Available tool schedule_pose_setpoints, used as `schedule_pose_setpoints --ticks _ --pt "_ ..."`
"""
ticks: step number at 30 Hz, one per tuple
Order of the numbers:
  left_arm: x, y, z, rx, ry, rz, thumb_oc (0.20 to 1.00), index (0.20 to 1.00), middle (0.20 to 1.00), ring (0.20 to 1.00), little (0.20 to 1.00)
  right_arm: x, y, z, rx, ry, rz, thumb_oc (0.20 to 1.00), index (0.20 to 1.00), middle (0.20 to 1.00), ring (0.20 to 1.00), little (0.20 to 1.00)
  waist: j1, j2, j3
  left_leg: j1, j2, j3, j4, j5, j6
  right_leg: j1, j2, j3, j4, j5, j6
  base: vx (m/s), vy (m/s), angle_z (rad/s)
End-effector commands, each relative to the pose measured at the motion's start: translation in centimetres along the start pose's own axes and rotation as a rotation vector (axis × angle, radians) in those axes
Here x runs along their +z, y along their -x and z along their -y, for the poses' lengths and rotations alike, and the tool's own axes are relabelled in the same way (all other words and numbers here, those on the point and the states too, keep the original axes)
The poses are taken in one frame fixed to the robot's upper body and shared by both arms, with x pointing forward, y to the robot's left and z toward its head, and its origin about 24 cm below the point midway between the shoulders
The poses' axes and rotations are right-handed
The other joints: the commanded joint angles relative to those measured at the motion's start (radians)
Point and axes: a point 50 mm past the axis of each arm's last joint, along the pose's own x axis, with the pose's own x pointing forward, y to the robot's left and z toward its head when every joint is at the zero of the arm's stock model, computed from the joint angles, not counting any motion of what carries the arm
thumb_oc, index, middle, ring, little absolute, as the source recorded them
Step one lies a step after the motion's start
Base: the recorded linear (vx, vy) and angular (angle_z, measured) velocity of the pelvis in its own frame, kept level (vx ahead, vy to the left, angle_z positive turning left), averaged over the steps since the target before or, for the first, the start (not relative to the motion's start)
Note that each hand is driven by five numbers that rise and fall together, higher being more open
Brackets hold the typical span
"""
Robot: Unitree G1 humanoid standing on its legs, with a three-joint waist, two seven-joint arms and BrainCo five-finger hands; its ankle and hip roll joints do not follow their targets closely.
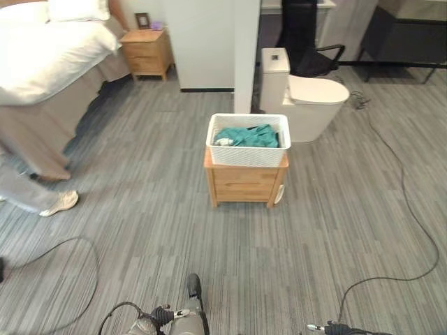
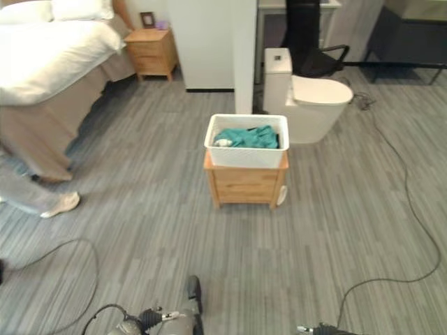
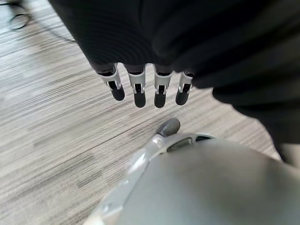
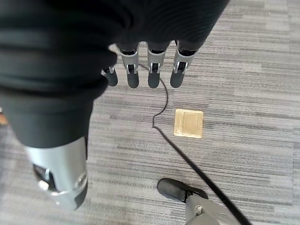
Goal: Grab the laundry basket,head to the washer,open it,put in the laundry and shut it.
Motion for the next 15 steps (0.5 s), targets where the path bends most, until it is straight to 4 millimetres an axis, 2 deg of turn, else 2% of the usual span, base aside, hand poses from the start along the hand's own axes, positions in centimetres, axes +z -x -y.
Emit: schedule_pose_setpoints --ticks 1,4,5,7,8,9,10,11,12,13,14,15 --pt "1.6 -0.1 0.1 -0.002 -0.038 0.06 1.0 1.0 1.0 1.0 1.0 1.6 0.0 -0.1 0.019 0.02 0.101 1.0 1.0 1.0 1.0 1.0 0.027 -0.039 0.006 -0.03 -0.005 0.048 0.132 -0.014 0.013 0.111 -0.206 -0.021 0.232 0.167 0.185 0.34 0.19 -0.63" --pt "2.5 -0.1 -0.4 0.014 -0.02 0.099 1.0 1.0 1.0 1.0 1.0 3.6 0.1 -1.1 0.05 0.111 0.161 1.0 1.0 1.0 1.0 1.0 0.043 -0.045 0.026 -0.005 -0.013 0.101 0.175 -0.097 0.053 0.034 -0.254 -0.07 0.408 0.317 0.235 0.31 0.233 -0.51" --pt "3.1 -0.1 -0.5 0.014 -0.024 0.115 1.0 1.0 1.0 1.0 1.0 4.4 0.2 -1.5 0.055 0.161 0.186 1.0 1.0 1.0 1.0 1.0 0.044 -0.04 0.037 0.001 -0.009 0.105 0.209 -0.13 0.065 0.004 -0.275 -0.101 0.469 0.344 0.233 0.29 0.257 -0.09" --pt "4.0 -0.1 -0.8 0.025 -0.056 0.148 1.0 1.0 1.0 1.0 1.0 6.0 0.4 -1.7 0.045 0.241 0.239 1.0 1.0 1.0 1.0 1.0 0.042 -0.035 0.065 0.02 -0.013 0.109 0.261 -0.189 0.089 -0.027 -0.317 -0.157 0.552 0.375 0.231 0.23 0.219 0.04" --pt "4.1 -0.1 -0.8 0.025 -0.056 0.148 1.0 1.0 1.0 1.0 1.0 6.0 0.4 -1.7 0.044 0.241 0.24 1.0 1.0 1.0 1.0 1.0 0.042 -0.035 0.065 0.019 -0.013 0.108 0.264 -0.19 0.089 -0.027 -0.318 -0.157 0.553 0.374 0.231 0.14 0.159 0.35" --pt "4.5 0.0 -0.8 0.025 -0.076 0.16 1.0 1.0 1.0 1.0 1.0 6.6 0.5 -1.6 0.037 0.269 0.262 1.0 1.0 1.0 1.0 1.0 0.041 -0.033 0.076 0.02 -0.018 0.102 0.297 -0.218 0.103 -0.033 -0.332 -0.17 0.585 0.382 0.227 0.25 0.167 0.43" --pt "4.8 0.0 -1.0 0.029 -0.115 0.166 1.0 1.0 1.0 1.0 1.0 6.8 0.5 -1.4 0.023 0.273 0.269 1.0 1.0 1.0 1.0 1.0 0.041 -0.04 0.079 0.027 -0.038 0.082 0.32 -0.25 0.119 -0.028 -0.339 -0.154 0.595 0.406 0.22 0.34 0.228 0.41" --pt "4.8 0.0 -1.2 0.034 -0.125 0.162 1.0 1.0 1.0 1.0 1.0 6.5 0.5 -1.2 0.019 0.256 0.261 1.0 1.0 1.0 1.0 1.0 0.044 -0.039 0.08 0.036 -0.055 0.067 0.315 -0.258 0.127 -0.034 -0.348 -0.148 0.62 0.432 0.219 0.35 0.189 0.2" --pt "4.7 -0.1 -1.1 0.03 -0.141 0.158 1.0 1.0 1.0 1.0 1.0 6.1 0.4 -1.0 0.016 0.24 0.249 1.0 1.0 1.0 1.0 1.0 0.042 -0.035 0.077 0.051 -0.075 0.047 0.303 -0.262 0.135 -0.042 -0.339 -0.135 0.636 0.437 0.213 0.23 0.107 0.42" --pt "4.9 0.0 -1.2 0.032 -0.15 0.163 1.0 1.0 1.0 1.0 1.0 5.8 0.4 -1.0 0.016 0.236 0.243 1.0 1.0 1.0 1.0 1.0 0.028 -0.03 0.081 0.073 -0.085 0.026 0.277 -0.263 0.138 -0.092 -0.288 -0.082 0.66 0.418 0.201 0.24 0.074 0.56" --pt "4.9 -0.1 -1.0 0.026 -0.172 0.158 1.0 1.0 1.0 1.0 1.0 5.3 0.3 -1.1 0.022 0.241 0.228 1.0 1.0 1.0 1.0 1.0 0.011 -0.017 0.088 0.101 -0.088 0.003 0.252 -0.259 0.138 -0.155 -0.243 -0.059 0.665 0.348 0.185 0.17 0.038 0.62" --pt "4.9 -0.1 -1.0 0.026 -0.172 0.158 1.0 1.0 1.0 1.0 1.0 5.3 0.3 -1.1 0.021 0.242 0.228 1.0 1.0 1.0 1.0 1.0 0.012 -0.015 0.085 0.099 -0.086 0.003 0.249 -0.256 0.137 -0.158 -0.241 -0.059 0.664 0.35 0.184 0.18 0.064 0.68"
